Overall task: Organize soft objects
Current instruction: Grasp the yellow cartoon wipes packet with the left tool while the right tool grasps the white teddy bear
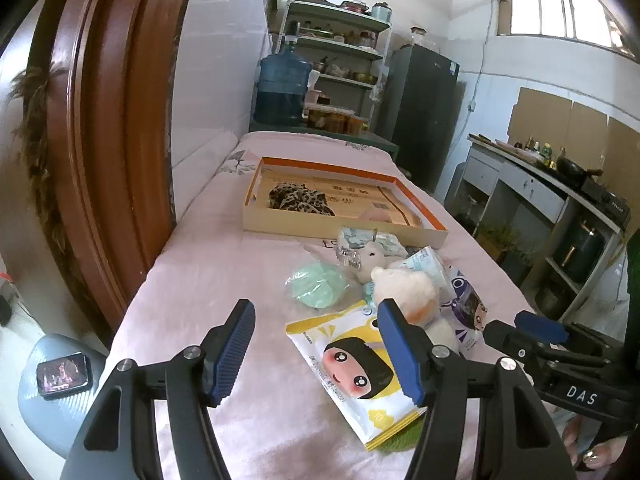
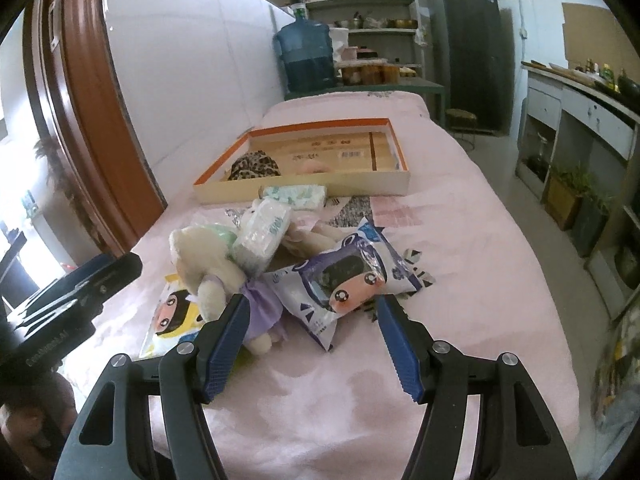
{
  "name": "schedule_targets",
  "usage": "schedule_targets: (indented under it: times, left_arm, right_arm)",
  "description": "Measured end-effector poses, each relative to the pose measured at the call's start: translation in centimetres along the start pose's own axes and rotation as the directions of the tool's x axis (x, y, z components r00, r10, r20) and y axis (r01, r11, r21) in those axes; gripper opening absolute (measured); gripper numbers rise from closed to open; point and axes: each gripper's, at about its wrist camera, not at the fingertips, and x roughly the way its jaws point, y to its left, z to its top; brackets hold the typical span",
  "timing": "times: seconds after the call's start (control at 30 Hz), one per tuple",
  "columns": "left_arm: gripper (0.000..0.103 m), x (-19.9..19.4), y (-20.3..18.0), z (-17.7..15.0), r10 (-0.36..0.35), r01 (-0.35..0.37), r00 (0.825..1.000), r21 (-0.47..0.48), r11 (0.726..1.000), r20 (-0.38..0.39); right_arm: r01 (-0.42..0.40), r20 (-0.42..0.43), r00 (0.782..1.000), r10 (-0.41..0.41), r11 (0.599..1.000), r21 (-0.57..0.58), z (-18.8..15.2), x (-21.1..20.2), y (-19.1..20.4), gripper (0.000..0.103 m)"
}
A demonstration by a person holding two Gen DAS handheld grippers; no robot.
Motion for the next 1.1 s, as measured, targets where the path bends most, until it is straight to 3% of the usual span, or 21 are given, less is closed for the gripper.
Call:
schedule_targets:
  times: [0.27,0.77,0.87,1.1]
  left_arm:
    - [0.064,0.2,0.3,-0.6,-0.029,0.029,1.0,-0.009,1.0,-0.011]
    - [0.064,2.2,0.4,-2.5,-0.07,0.064,0.993,-0.053,0.997,-0.099]
    - [0.064,3.3,0.8,-2.9,-0.096,0.085,0.985,-0.084,0.993,-0.14]
    - [0.064,5.1,0.9,-3.6,-0.265,0.23,0.947,-0.197,0.953,-0.18]
  right_arm:
    - [0.008,-0.015,1.0,-0.008,1.0,0.017,-0.6,0.6,-0.6,0.068]
    - [0.001,-0.031,1.0,0.0,1.0,0.029,-0.9,1.3,-0.7,0.068]
    - [0.0,-0.033,0.999,0.001,1.0,0.028,-1.1,1.4,-0.6,0.068]
    - [-0.003,-0.037,0.999,0.004,1.0,0.029,-1.3,1.6,-0.7,0.068]
